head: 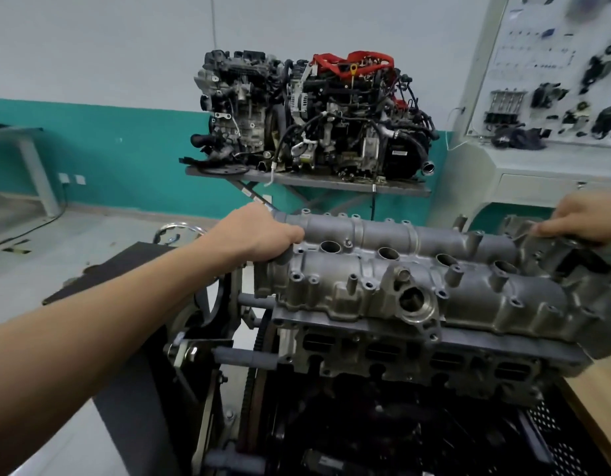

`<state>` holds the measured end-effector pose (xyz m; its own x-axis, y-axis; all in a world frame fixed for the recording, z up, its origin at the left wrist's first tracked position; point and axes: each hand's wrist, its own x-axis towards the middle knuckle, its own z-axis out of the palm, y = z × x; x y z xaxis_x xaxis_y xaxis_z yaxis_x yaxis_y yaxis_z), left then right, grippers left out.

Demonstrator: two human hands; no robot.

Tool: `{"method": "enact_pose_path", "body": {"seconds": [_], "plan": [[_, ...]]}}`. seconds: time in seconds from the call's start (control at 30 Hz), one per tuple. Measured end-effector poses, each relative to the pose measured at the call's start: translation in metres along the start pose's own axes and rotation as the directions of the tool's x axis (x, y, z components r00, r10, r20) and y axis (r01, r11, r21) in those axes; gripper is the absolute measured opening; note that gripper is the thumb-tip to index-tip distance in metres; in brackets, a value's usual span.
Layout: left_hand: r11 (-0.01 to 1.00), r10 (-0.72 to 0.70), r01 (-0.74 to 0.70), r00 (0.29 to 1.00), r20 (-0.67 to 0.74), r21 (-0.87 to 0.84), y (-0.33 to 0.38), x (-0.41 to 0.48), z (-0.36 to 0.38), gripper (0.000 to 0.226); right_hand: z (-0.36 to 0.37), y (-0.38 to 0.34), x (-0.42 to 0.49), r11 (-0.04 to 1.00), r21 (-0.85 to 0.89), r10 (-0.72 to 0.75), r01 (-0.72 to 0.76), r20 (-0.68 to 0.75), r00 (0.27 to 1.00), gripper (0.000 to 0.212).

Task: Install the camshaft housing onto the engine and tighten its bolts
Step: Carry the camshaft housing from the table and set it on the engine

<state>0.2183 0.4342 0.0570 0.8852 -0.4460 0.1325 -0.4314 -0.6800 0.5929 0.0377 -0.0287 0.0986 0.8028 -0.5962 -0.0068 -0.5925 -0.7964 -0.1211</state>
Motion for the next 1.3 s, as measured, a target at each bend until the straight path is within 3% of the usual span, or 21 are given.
{"method": "enact_pose_path", "body": {"seconds": [0.2,0.37,0.47,0.5,0.6,1.3], "plan": [[0.995,-0.001,0.011,0.995,-0.099,0.1,0.002,-0.002,0.004,0.052,0.009,-0.013,-0.006,0.998,0.056,0.044,-0.037,-0.126,0.991,0.044],[0.995,-0.013,0.025,0.993,-0.119,0.093,0.003,-0.002,0.005,0.034,0.01,-0.025,-0.02,0.992,0.116,0.065,-0.048,-0.141,0.988,0.057],[0.992,-0.017,0.032,0.992,-0.124,0.122,0.005,0.001,0.007,0.053,0.014,-0.029,-0.027,0.99,0.12,0.093,-0.073,-0.174,0.98,0.056],[0.992,-0.027,0.042,0.992,-0.124,0.119,0.004,0.002,0.007,0.055,0.015,-0.031,-0.03,0.989,0.125,0.098,-0.077,-0.175,0.98,0.055],[0.991,-0.05,0.066,0.99,-0.135,0.113,0.004,0.007,0.004,0.032,0.017,-0.035,-0.035,0.987,0.129,0.12,-0.101,-0.15,0.981,0.054],[0.996,-0.073,0.081,0.977,-0.199,0.032,0.001,0.004,0.016,0.041,0.022,-0.036,-0.044,0.901,0.411,0.215,-0.14,-0.142,0.966,0.043]]}}
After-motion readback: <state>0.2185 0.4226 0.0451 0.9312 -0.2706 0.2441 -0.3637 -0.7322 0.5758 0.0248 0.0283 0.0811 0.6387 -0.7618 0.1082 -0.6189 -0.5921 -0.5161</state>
